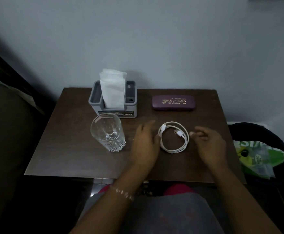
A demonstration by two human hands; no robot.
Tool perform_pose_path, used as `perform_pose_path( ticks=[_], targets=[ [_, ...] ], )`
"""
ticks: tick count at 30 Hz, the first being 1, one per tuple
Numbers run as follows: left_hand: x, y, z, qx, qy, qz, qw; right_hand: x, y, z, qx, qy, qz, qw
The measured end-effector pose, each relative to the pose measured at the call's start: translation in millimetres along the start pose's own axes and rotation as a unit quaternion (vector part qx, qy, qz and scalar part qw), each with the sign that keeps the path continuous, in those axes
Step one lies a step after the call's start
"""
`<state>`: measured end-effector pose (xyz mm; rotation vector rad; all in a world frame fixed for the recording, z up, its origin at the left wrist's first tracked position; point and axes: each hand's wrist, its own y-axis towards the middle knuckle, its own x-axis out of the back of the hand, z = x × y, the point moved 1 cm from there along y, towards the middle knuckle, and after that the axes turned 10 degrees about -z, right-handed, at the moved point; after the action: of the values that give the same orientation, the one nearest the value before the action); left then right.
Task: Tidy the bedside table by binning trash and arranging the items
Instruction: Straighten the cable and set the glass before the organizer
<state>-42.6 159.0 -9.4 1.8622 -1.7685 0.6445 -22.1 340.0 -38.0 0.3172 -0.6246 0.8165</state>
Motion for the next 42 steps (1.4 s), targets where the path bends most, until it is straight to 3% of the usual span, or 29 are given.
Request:
perform_pose_path(
  ticks=[5, 16, 19, 22, 25, 30, 35, 42],
  targets=[
    [-34, 28, 2, -0.011, 0.039, -0.012, 0.999, -16, -4, 4, 0.007, 0.018, 0.032, 0.999],
    [-36, 13, 31, -0.057, 0.065, -0.014, 0.996, -27, -11, 8, 0.047, 0.060, 0.050, 0.996],
    [-34, 17, 31, -0.031, 0.033, -0.020, 0.999, -25, -7, 6, 0.049, 0.057, 0.044, 0.996],
    [-29, 25, 25, -0.019, -0.003, -0.050, 0.999, -25, 9, 2, 0.035, 0.072, -0.017, 0.997],
    [-31, 41, 13, -0.002, -0.021, -0.078, 0.997, -31, 39, 0, -0.024, 0.123, -0.052, 0.991],
    [-46, 75, 0, 0.098, -0.073, -0.057, 0.991, -47, 79, 10, -0.040, 0.144, -0.009, 0.989],
    [-57, 89, -4, 0.087, -0.061, -0.041, 0.993, -58, 83, 18, -0.004, 0.082, -0.008, 0.997],
    [-60, 87, -1, 0.097, -0.029, -0.054, 0.993, -62, 72, 24, 0.002, 0.081, -0.006, 0.997]
  ],
)
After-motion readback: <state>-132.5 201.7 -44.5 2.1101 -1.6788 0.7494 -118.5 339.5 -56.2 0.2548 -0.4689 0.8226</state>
